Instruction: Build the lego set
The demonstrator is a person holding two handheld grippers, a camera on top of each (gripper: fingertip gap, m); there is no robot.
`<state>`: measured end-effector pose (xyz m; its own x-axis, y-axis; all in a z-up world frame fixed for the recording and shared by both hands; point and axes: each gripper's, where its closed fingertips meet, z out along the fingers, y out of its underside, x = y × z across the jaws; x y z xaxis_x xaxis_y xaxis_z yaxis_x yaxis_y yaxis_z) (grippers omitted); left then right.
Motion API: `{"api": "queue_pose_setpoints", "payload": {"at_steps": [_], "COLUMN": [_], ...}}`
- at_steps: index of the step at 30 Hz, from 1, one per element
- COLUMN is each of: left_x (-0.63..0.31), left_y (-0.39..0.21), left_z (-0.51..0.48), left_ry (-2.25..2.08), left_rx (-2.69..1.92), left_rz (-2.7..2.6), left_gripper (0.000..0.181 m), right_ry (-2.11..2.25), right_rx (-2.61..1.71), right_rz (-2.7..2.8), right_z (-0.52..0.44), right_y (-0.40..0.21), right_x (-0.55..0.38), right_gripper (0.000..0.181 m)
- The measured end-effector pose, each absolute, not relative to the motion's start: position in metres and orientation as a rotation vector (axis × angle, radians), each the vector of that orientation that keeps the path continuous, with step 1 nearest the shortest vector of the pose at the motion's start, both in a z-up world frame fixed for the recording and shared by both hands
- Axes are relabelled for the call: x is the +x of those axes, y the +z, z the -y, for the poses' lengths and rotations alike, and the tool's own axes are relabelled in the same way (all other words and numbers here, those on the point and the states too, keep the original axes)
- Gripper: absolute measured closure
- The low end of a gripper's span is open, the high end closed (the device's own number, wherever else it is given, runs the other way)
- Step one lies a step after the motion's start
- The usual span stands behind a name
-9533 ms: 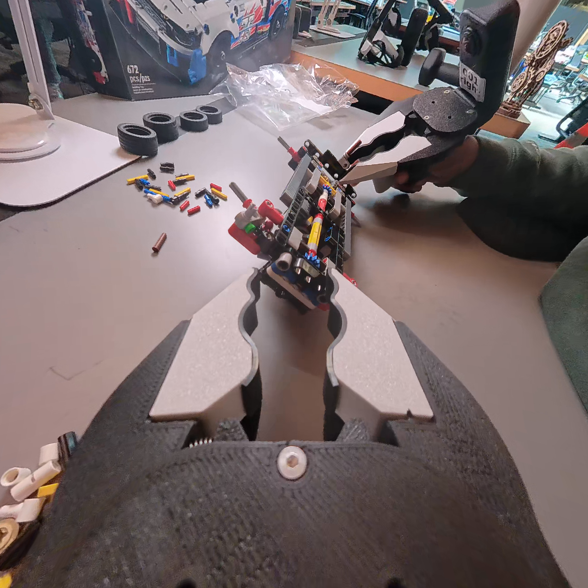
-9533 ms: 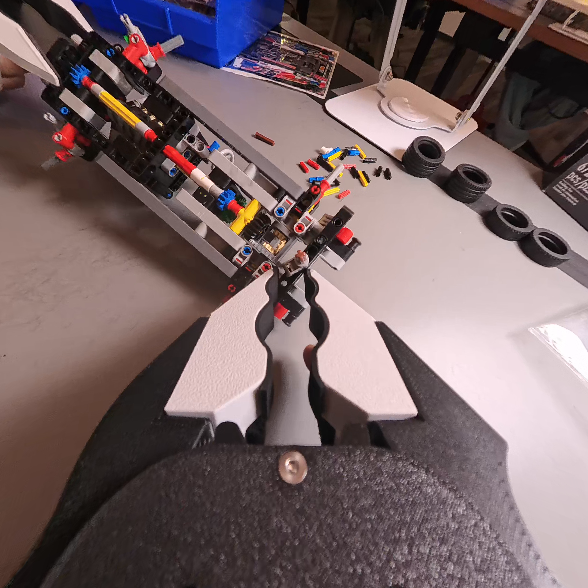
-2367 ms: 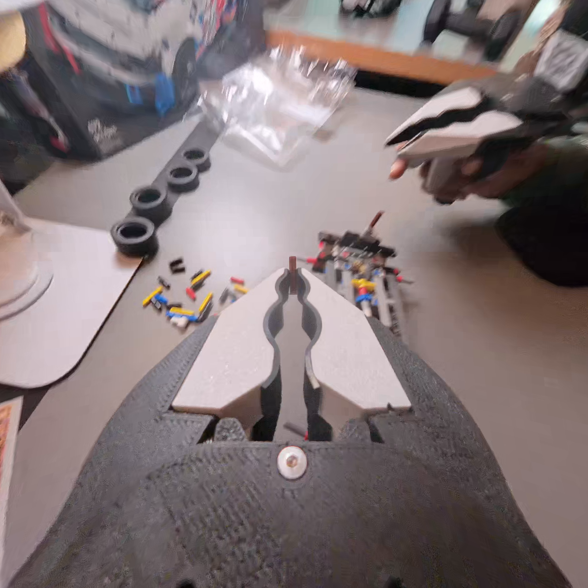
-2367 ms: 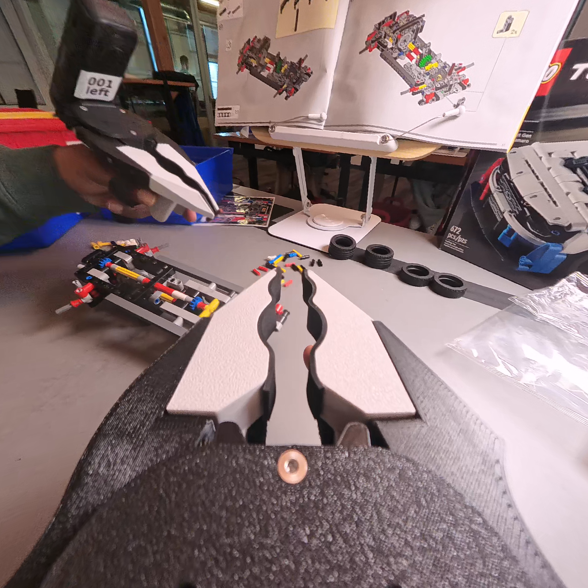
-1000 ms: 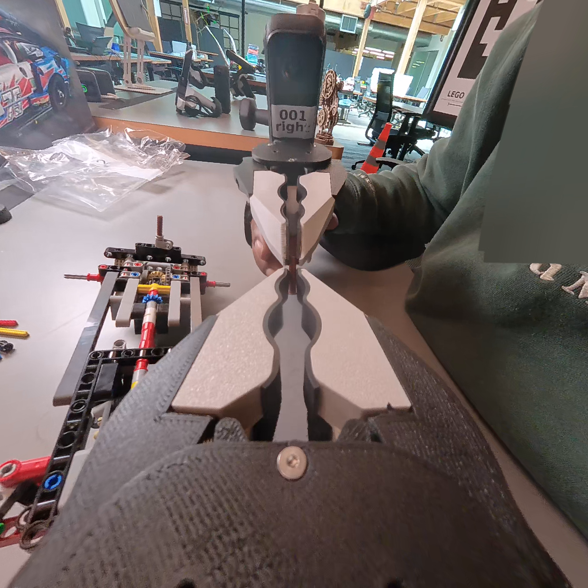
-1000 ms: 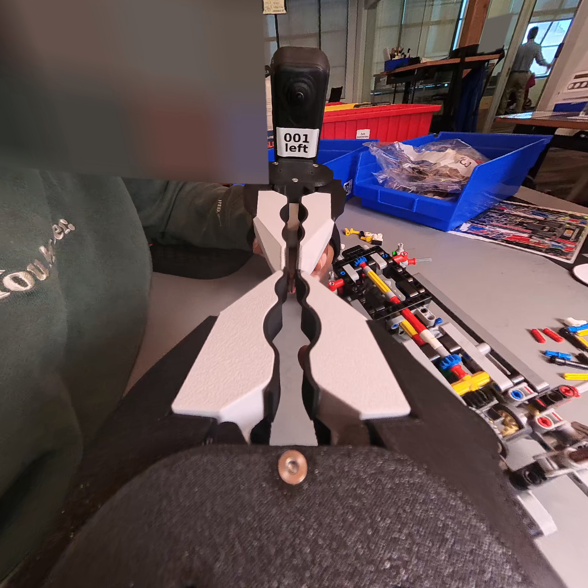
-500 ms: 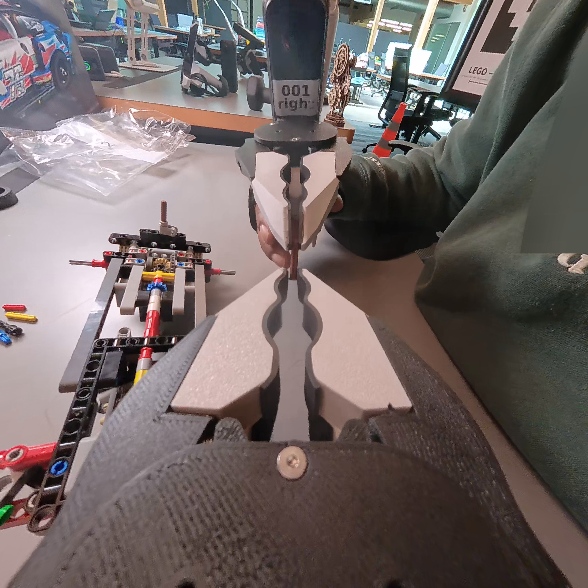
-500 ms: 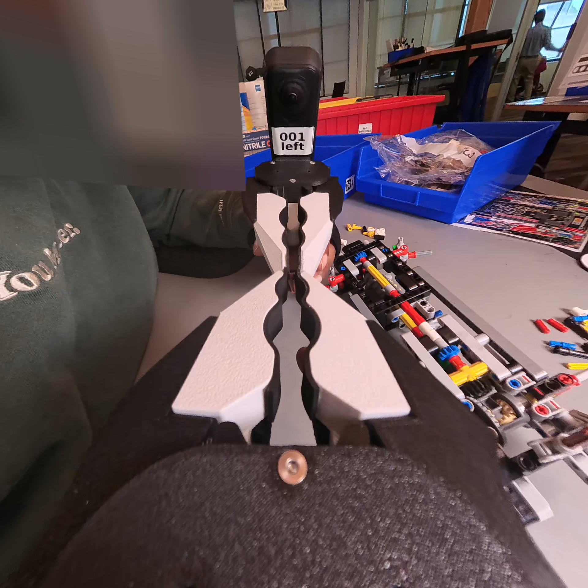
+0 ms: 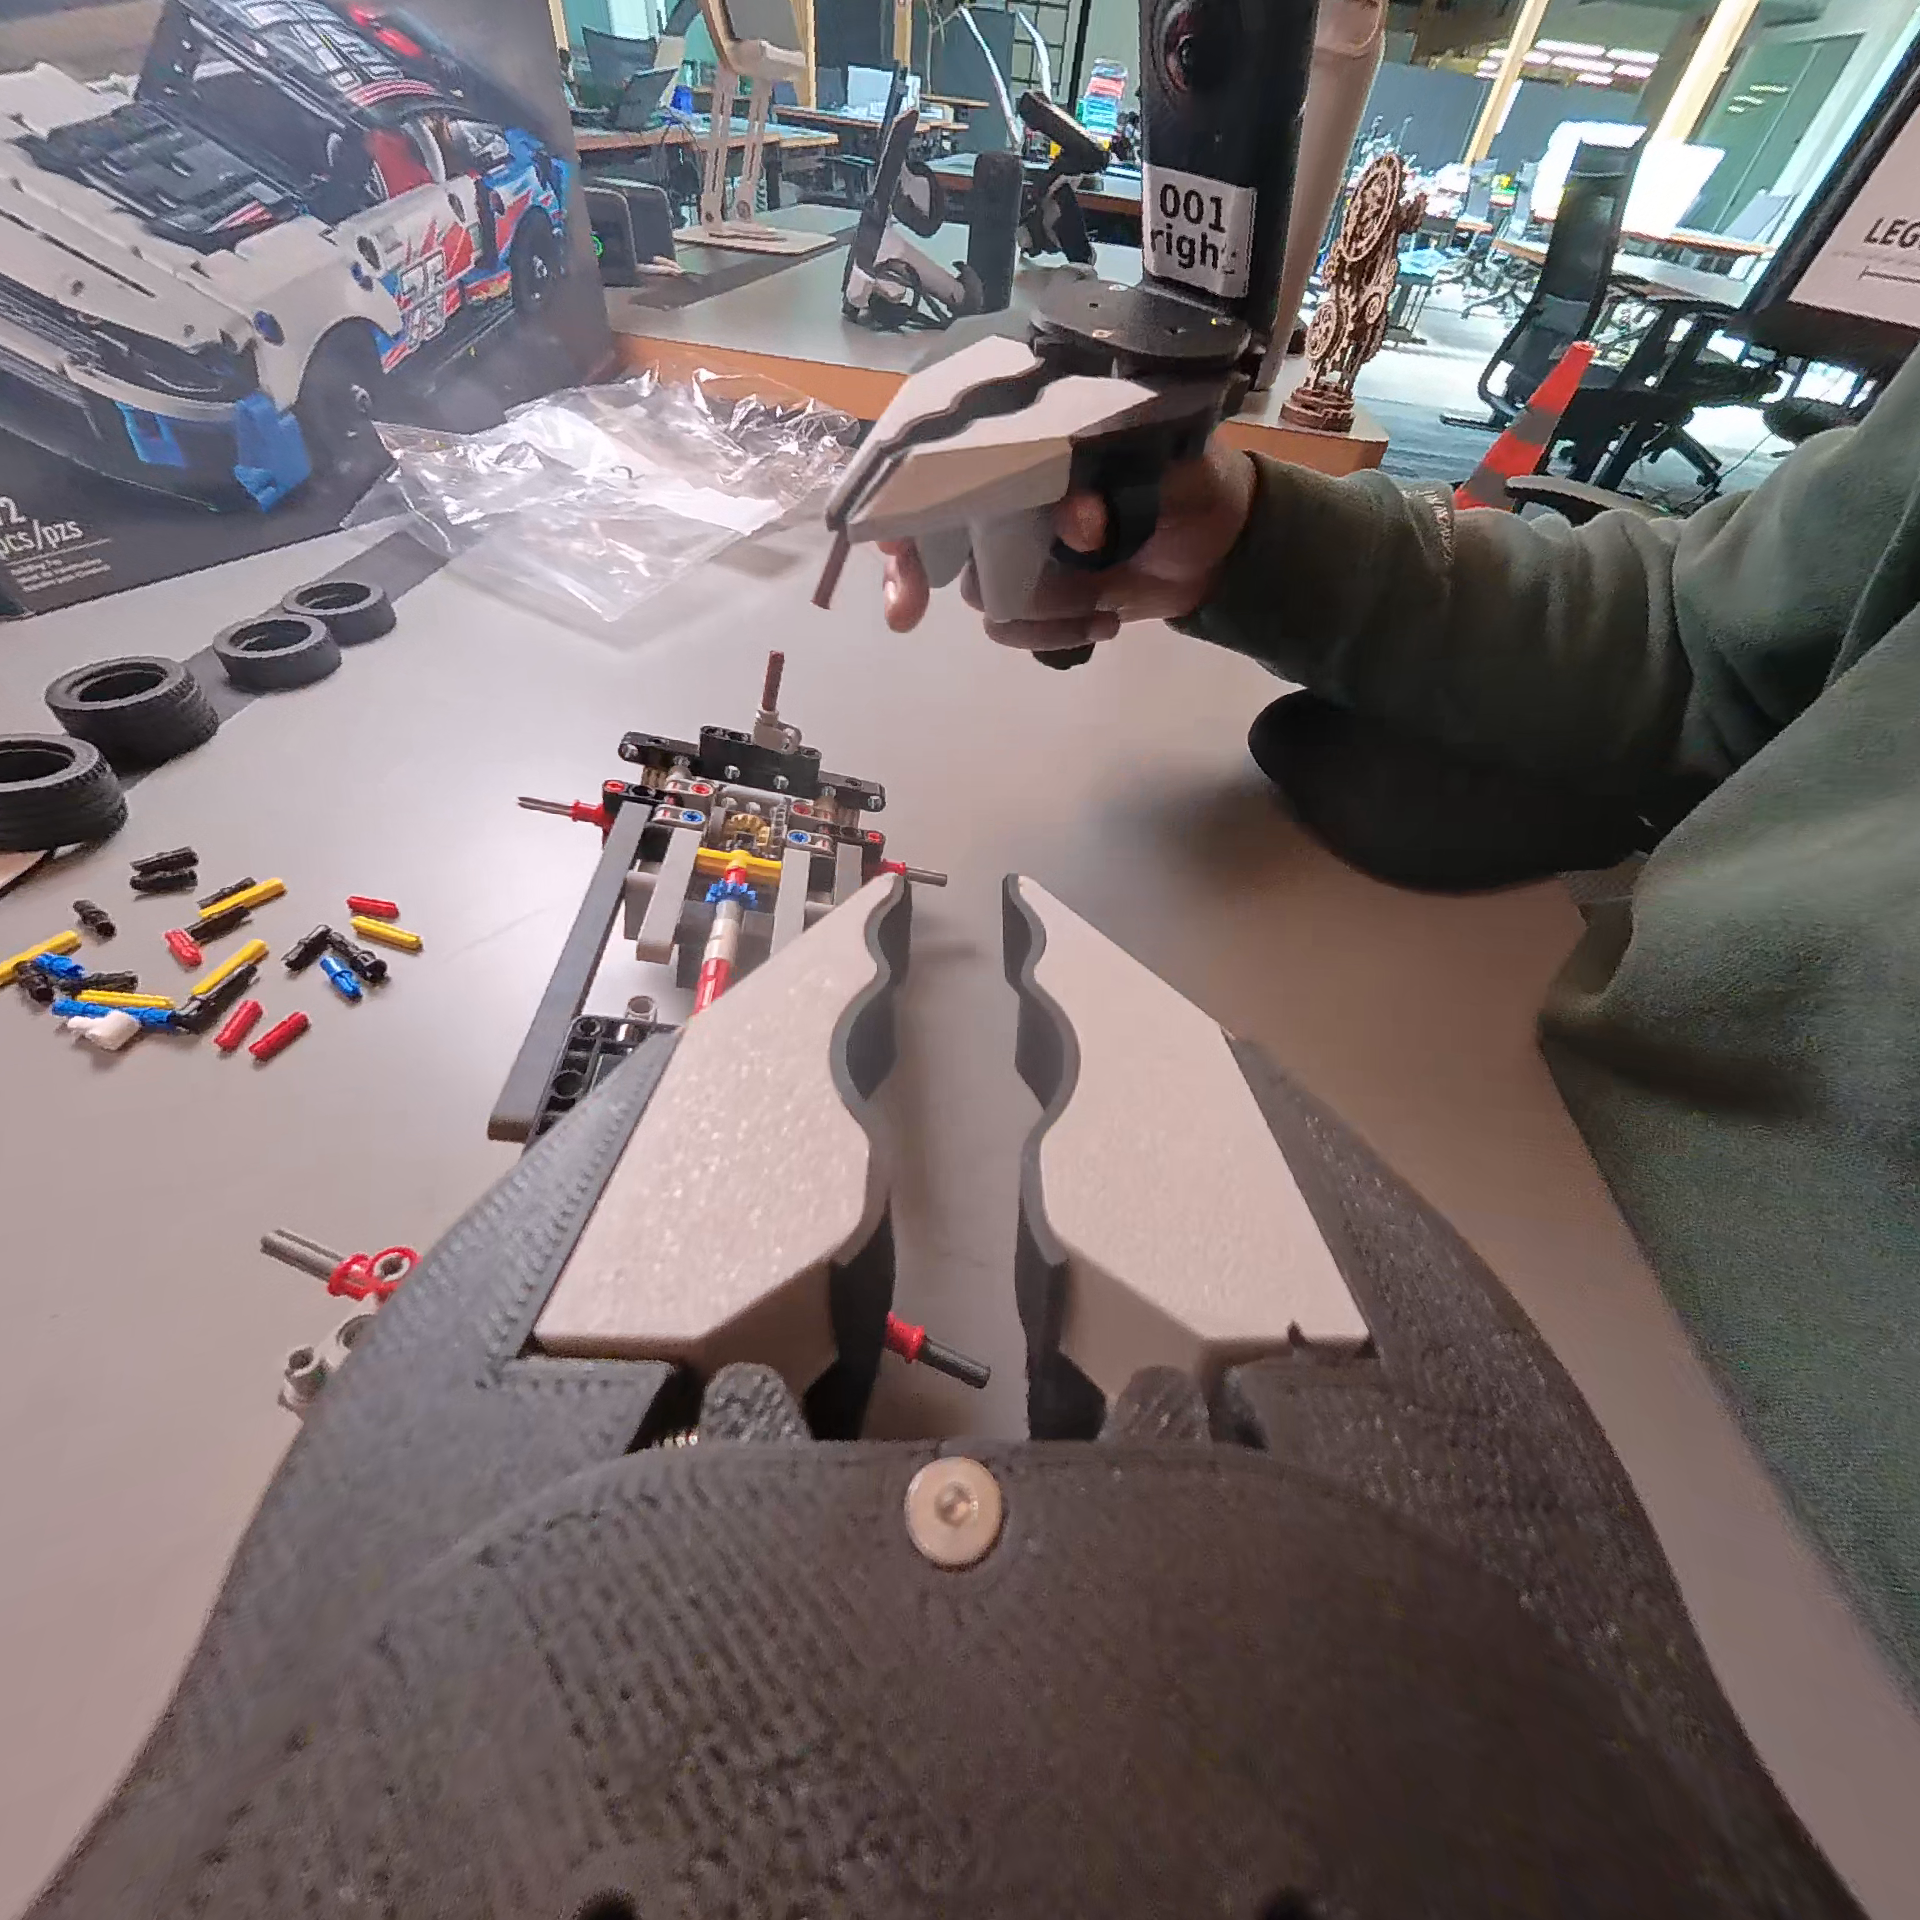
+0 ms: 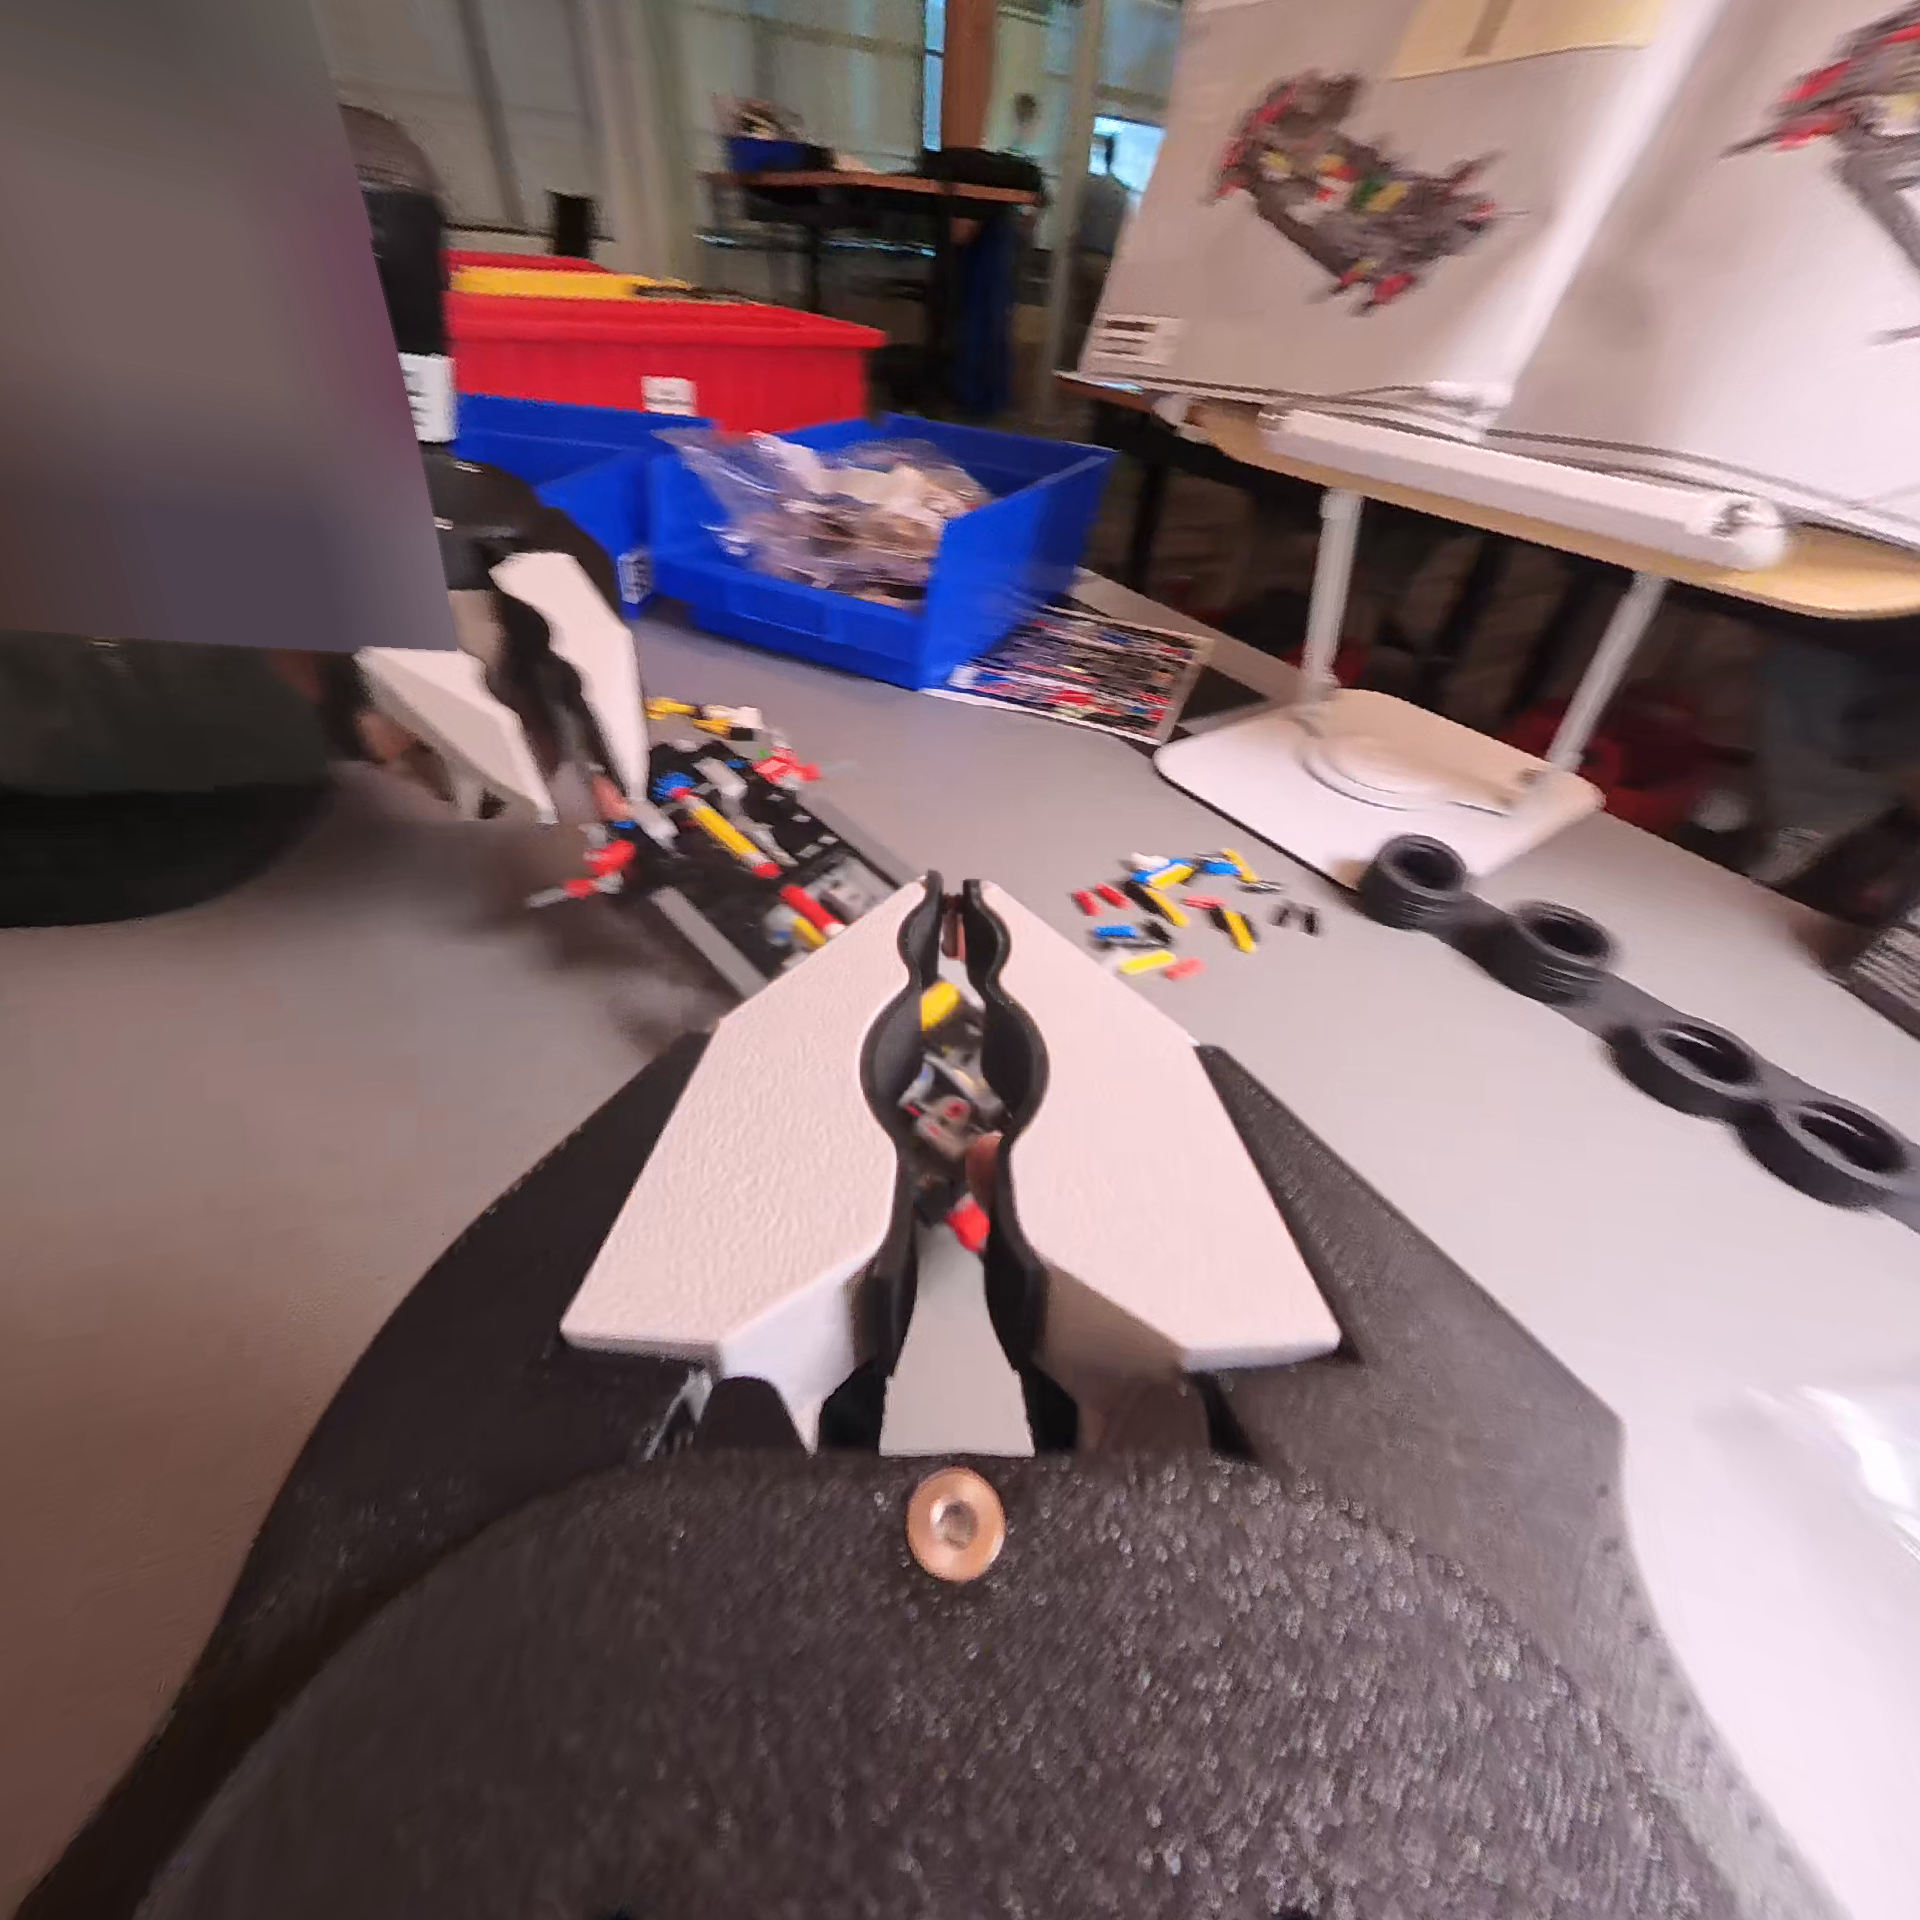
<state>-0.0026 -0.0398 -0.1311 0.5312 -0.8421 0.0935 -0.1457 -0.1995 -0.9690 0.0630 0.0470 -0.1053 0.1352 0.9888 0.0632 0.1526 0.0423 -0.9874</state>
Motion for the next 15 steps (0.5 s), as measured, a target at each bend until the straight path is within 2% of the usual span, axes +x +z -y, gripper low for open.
{"api": "queue_pose_setpoints", "payload": {"at_steps": [15], "left_x": [-0.004], "left_y": [-0.141], "left_z": [0.037], "left_ry": [-0.767], "left_rx": [-1.691], "left_rz": [-0.866], "left_gripper": [0.166], "right_ry": [0.903], "right_rx": [-1.485], "right_rz": [1.235], "right_z": [-0.072], "right_y": [-0.146], "right_x": [0.070], "right_gripper": [0.181]}}
